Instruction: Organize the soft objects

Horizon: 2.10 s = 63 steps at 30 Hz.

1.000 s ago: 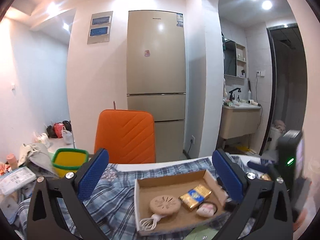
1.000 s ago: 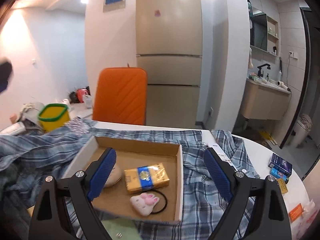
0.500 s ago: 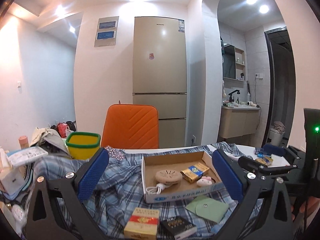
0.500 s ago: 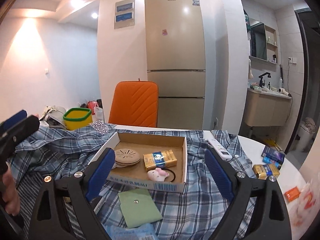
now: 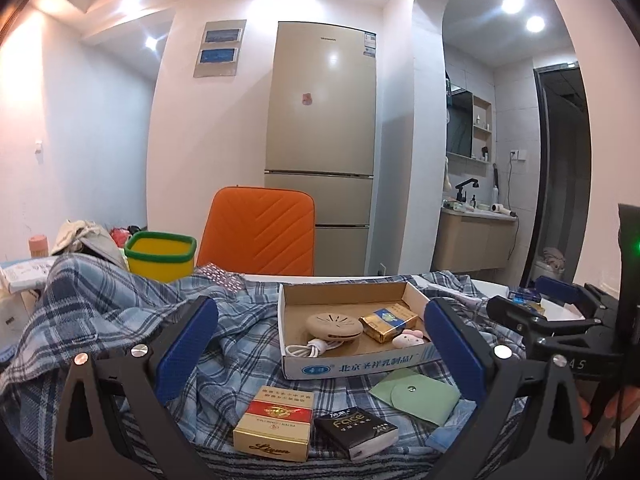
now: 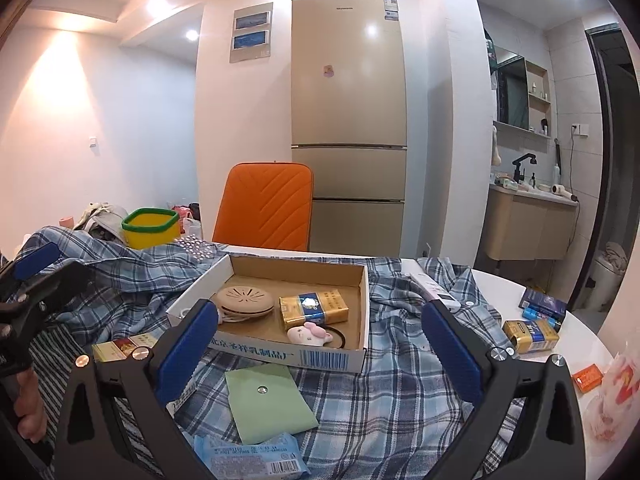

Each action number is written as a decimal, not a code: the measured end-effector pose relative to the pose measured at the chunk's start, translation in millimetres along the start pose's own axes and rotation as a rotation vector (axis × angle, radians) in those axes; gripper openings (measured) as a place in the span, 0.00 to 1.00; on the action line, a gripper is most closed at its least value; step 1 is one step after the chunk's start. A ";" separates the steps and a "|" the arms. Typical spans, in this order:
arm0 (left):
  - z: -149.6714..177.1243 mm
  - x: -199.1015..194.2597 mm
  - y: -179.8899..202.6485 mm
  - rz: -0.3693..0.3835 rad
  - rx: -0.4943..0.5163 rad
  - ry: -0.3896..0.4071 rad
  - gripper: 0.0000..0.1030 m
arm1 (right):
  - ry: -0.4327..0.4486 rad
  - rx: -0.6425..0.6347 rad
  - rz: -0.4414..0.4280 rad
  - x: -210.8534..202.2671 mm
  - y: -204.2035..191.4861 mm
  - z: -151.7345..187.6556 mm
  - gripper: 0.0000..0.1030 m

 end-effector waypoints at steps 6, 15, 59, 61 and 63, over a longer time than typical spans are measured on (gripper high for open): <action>3.6 3.9 1.8 -0.003 0.014 -0.025 1.00 | 0.010 -0.020 0.009 -1.6 -3.7 1.2 1.00; 5.3 6.7 2.8 -0.012 0.018 -0.038 1.00 | 0.000 -0.023 0.001 -1.2 -4.9 1.3 1.00; 13.1 24.5 0.7 0.017 0.001 -0.193 1.00 | -0.750 -0.267 -0.255 113.1 -43.4 58.2 0.86; 13.4 25.8 0.8 0.024 0.002 -0.196 1.00 | -0.781 -0.281 -0.240 117.8 -43.0 61.3 0.86; 14.1 26.7 -0.2 0.026 -0.004 -0.201 1.00 | -0.807 -0.277 -0.258 121.9 -42.0 63.5 0.86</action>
Point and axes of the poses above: each gripper's, at about its wrist camera, not at the fingertips, and x roughly the way its jaws point, y to its right, z to its underside, the point moved 2 cm from there along x, roughly the way its jaws point, and after that the axes turned 5 degrees about z, right-handed, at the moved point
